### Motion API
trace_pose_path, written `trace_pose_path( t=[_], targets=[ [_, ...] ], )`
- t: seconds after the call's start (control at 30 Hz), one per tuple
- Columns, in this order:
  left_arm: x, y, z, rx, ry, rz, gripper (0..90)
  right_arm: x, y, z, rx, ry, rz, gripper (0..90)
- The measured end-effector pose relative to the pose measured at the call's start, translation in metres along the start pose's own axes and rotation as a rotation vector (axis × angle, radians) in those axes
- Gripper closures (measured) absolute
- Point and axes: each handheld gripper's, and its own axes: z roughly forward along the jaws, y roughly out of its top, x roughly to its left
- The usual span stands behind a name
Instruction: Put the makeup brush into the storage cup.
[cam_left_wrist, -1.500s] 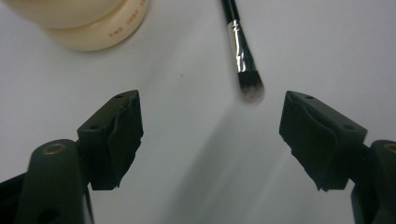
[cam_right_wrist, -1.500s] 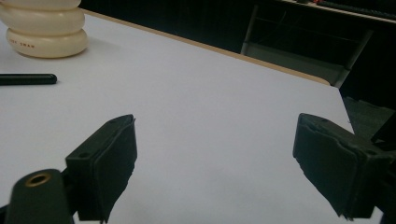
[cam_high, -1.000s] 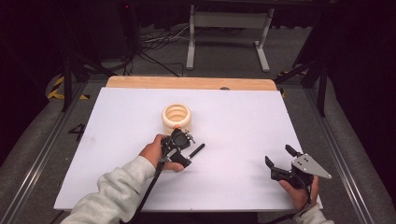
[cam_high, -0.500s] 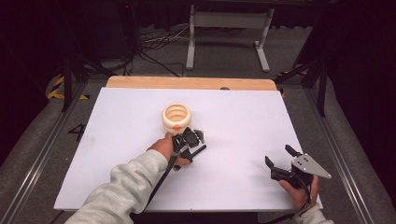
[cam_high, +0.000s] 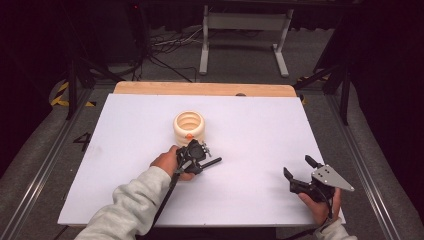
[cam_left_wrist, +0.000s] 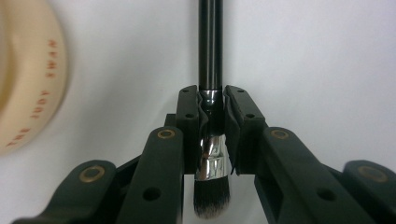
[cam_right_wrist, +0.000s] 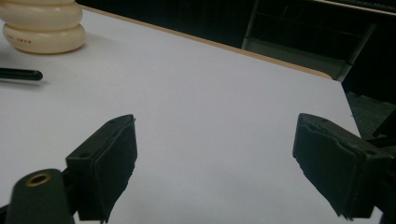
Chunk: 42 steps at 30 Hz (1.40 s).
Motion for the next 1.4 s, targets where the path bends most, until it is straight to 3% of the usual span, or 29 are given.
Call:
trace_pose_path(
  t=[0.27, 0.3, 0.37, 0.77, 1.03, 1.07, 1.1, 1.4],
  targets=[
    [0.002, -0.023, -0.028, -0.253, 0.03, -0.009, 76.9, 0.001, 0.0, 0.001, 0.004, 0.003, -0.001, 14.4],
    [0.002, -0.023, -0.028, -0.253, 0.03, -0.009, 76.9, 0.001, 0.0, 0.001, 0.004, 0.003, -0.001, 14.4],
    [0.002, -0.027, -0.031, -0.299, 0.028, -0.003, 76.9, 0.001, 0.0, 0.001, 0.006, 0.007, -0.005, 14.4],
    [0.006, -0.034, -0.026, -0.311, -0.001, -0.011, 77.2, 0.004, 0.003, 0.002, 0.001, 0.012, -0.023, 14.3],
    [0.008, -0.03, -0.032, -0.303, -0.022, -0.008, 77.2, 0.019, 0.015, 0.005, -0.015, -0.009, -0.125, 14.9],
    [0.007, -0.029, -0.033, -0.303, -0.019, -0.007, 77.2, 0.028, 0.022, 0.007, -0.022, -0.021, -0.176, 15.2],
    [0.007, -0.027, -0.034, -0.295, -0.022, -0.002, 77.2, 0.028, 0.022, 0.007, -0.022, -0.021, -0.176, 15.2],
    [0.004, -0.02, -0.036, -0.265, -0.022, 0.016, 77.3, 0.092, 0.05, 0.024, -0.073, -0.085, -0.603, 17.3]
  ],
)
